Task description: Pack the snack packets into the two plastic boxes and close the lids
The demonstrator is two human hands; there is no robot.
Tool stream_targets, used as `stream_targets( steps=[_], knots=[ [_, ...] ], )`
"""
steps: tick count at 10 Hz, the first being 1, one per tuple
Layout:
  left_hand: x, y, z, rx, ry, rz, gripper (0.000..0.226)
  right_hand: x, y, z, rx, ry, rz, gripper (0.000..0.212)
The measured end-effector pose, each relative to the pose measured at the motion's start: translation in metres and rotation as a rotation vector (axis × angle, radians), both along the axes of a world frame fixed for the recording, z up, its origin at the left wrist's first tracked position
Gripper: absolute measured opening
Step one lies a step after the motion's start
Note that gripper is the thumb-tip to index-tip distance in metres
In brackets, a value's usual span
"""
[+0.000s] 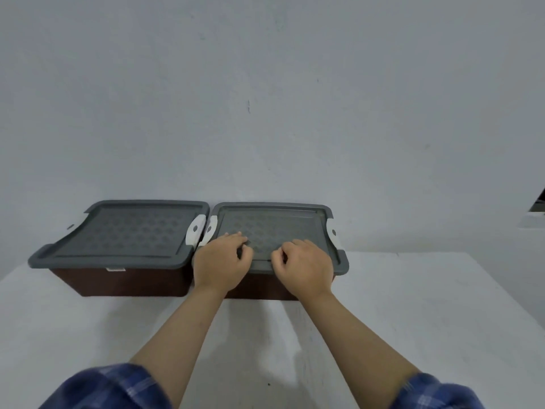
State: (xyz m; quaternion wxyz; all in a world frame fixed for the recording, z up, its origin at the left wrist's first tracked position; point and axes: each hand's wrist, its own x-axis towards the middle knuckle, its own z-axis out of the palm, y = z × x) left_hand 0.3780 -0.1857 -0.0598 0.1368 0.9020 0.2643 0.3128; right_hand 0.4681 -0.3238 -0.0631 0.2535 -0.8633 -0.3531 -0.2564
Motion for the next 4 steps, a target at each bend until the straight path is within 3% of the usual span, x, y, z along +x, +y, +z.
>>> stream_targets(
  steps=[3,4],
  knots=[
    [0.008,0.006,0.004,0.065,-0.041,-0.008,0.030,0.013,0.006,0.006,0.044,-0.027,0.021,0.035],
    [-0.001,-0.001,-0.003,0.119,-0.078,-0.067,0.039,-0.004,-0.013,-0.002,0.213,-0.008,0.124,0.023]
  ],
)
